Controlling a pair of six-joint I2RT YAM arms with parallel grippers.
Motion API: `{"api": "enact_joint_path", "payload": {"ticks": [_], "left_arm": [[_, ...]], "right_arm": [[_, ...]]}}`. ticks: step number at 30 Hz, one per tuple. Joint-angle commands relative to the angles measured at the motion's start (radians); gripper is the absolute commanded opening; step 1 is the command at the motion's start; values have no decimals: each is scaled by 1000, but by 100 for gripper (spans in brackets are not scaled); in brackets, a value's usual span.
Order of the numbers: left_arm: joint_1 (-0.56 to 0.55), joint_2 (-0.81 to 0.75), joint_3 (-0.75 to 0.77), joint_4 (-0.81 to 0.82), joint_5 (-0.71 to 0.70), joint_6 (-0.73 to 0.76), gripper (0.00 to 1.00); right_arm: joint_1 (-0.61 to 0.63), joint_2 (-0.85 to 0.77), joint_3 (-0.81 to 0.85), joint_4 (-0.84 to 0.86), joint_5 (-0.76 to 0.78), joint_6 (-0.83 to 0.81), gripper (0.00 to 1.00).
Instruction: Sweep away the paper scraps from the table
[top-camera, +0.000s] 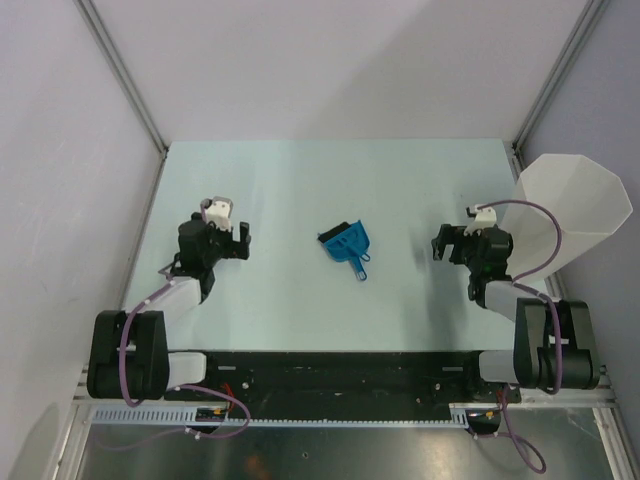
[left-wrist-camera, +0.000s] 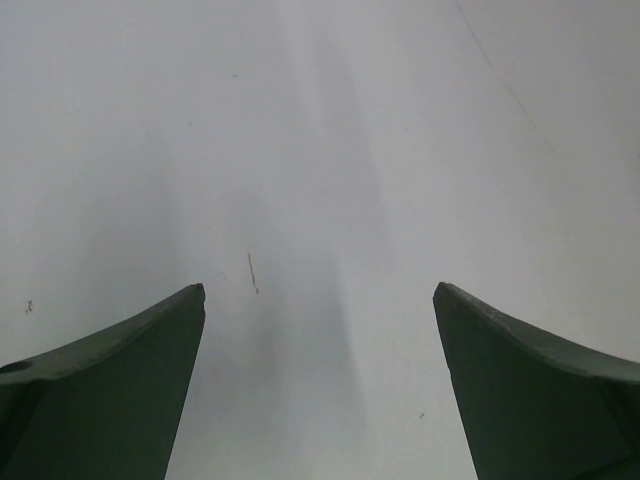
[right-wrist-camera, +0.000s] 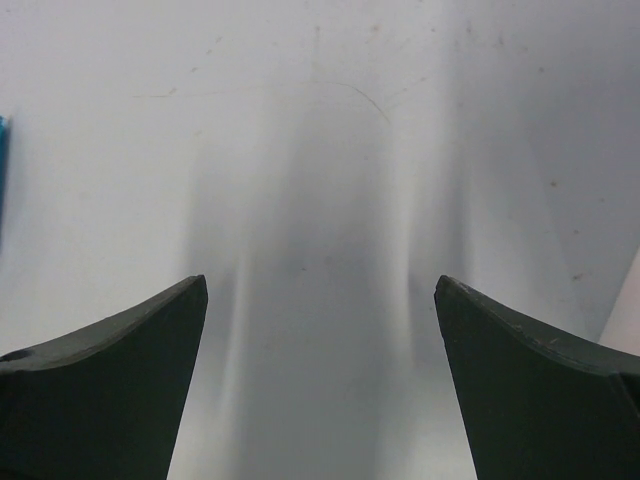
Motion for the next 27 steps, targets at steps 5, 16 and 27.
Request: {"api": "enact_joint_path", "payload": {"ticks": [5,16,27], "left_arm": [[20,3,-150,431,-72,-52,100],[15,85,-384,973,-46,-72,100],[15,73,-358,907,-173,-120,100]], "right_arm": [[-31,149,-227,716,14,1,100],[17,140,-242,738,23,-53,100],[5,139,-241,731,-2,-50,100]]}}
